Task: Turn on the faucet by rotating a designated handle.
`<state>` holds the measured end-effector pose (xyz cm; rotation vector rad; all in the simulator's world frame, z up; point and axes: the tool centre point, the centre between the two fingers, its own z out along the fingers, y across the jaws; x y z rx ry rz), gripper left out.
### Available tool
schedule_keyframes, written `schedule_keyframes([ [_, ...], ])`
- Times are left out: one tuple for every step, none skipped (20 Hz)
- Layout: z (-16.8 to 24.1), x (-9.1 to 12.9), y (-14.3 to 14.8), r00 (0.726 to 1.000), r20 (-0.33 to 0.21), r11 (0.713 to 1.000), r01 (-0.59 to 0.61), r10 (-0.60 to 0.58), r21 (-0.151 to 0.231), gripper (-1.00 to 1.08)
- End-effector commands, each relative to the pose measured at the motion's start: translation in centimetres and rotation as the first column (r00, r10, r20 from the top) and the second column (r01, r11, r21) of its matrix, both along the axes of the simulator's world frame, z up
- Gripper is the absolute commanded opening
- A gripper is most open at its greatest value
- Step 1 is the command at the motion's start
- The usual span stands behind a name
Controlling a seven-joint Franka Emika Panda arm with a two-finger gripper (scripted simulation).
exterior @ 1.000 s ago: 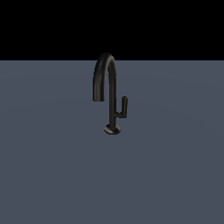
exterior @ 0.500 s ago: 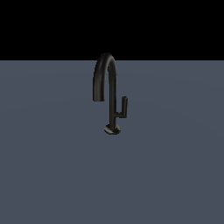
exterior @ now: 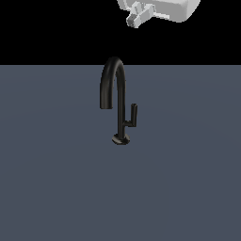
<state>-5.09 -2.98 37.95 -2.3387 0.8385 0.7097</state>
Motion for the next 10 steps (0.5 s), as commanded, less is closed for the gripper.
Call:
schedule_keyframes([
  [-1.4,1.3,-0.5,0.997,-0.042,0.997,0.059,-0.057,0.053,-1.0],
  [-2.0,1.8,-0.7,0.995,-0.06,0.994,0.083,-0.079,0.073,-1.0],
  [-2.6,2.2,-0.9,0.992,-0.078,0.99,0.108,-0.101,0.093,-1.0],
  [-3.2,2.7,-1.2,0.988,-0.097,0.985,0.132,-0.122,0.113,-1.0],
  [-3.8,3.1,-1.4,0.983,-0.116,0.979,0.157,-0.143,0.132,-1.0],
  [-4.4,3.5,-1.6,0.977,-0.135,0.972,0.183,-0.163,0.15,-1.0],
  [-5.1,3.9,-1.7,0.971,-0.155,0.964,0.208,-0.182,0.168,-1.0],
  [-5.7,4.3,-1.9,0.964,-0.175,0.954,0.234,-0.202,0.186,-1.0],
  [-6.4,4.7,-2.1,0.956,-0.196,0.944,0.259,-0.22,0.203,-1.0],
  [-7.1,5.1,-2.3,0.947,-0.217,0.933,0.285,-0.238,0.219,-1.0],
])
